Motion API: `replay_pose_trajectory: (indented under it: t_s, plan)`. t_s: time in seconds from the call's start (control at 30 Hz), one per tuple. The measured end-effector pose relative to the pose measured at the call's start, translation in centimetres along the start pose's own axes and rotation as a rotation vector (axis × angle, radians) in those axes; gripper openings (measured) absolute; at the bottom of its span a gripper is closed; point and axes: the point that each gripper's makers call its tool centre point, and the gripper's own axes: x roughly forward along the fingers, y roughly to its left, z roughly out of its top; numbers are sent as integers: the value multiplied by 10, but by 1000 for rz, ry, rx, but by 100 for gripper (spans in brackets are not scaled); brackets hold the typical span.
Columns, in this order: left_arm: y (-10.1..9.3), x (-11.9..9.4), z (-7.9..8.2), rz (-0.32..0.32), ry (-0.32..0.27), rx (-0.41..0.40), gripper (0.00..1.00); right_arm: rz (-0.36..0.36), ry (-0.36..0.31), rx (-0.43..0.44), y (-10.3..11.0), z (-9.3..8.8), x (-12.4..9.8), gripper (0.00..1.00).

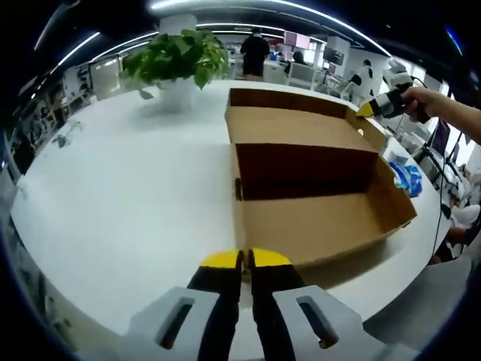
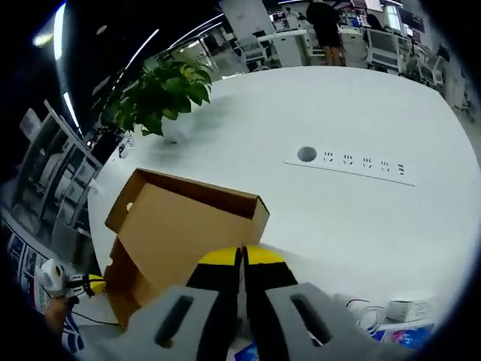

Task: Operate the shoe box by opening the lid, removing the specified soft item, and placing it in the target area until the item is outside and the box remains undamaged.

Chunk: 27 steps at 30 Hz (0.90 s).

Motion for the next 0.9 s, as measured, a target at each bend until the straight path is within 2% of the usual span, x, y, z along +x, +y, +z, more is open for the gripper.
replay_pose_trajectory:
  t_s: [0.4, 0.9]
  plan:
    - [-1, -1, 0, 1, -3, -1, 1, 5, -88, -81, 18, 7, -26, 0]
    - [-2, -3, -1, 2, -16, -4, 1, -8, -212, -178, 39, 1, -57, 0]
